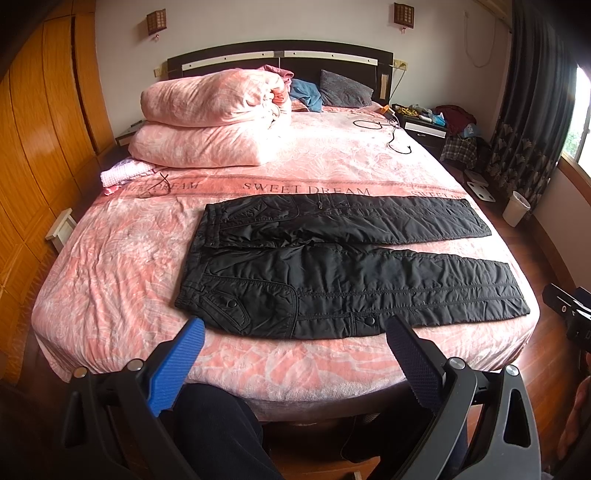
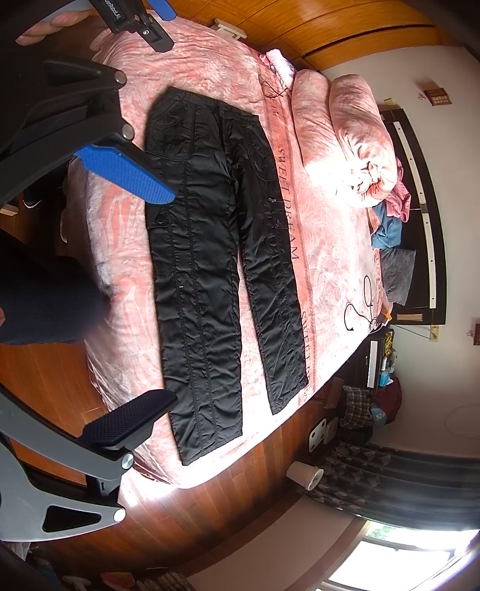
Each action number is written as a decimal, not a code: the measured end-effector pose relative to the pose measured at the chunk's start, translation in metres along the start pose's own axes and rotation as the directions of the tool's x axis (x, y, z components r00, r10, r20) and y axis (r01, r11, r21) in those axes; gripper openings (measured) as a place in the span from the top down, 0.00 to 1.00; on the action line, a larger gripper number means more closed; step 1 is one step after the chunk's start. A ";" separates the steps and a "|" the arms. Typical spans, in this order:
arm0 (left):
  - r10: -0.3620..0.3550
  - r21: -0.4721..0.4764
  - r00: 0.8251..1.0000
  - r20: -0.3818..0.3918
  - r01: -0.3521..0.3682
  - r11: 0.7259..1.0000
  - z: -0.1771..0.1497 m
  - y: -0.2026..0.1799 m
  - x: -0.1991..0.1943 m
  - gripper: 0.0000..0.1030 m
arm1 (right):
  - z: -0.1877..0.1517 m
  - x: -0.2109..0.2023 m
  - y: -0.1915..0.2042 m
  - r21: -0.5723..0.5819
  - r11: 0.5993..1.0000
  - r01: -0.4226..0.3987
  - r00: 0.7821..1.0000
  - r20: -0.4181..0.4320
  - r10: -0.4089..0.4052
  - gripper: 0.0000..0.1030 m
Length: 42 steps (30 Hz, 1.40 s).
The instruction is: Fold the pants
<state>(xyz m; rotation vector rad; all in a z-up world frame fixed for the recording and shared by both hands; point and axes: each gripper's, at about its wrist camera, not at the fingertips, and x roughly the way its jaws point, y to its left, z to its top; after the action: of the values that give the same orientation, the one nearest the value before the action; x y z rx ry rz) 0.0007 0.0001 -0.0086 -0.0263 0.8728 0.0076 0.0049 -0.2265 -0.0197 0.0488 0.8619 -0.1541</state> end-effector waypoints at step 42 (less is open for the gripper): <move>-0.309 -0.370 0.928 -0.206 0.219 0.903 -0.011 0.162 0.176 0.04 | -0.004 0.167 -0.110 0.279 0.914 -0.295 0.929 -0.141 0.343 0.03</move>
<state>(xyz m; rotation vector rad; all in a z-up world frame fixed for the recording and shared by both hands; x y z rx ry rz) 0.1026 0.1608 -0.1535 -0.4837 1.1182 -0.1038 0.0919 -0.3542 -0.1466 0.4503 1.0059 0.0517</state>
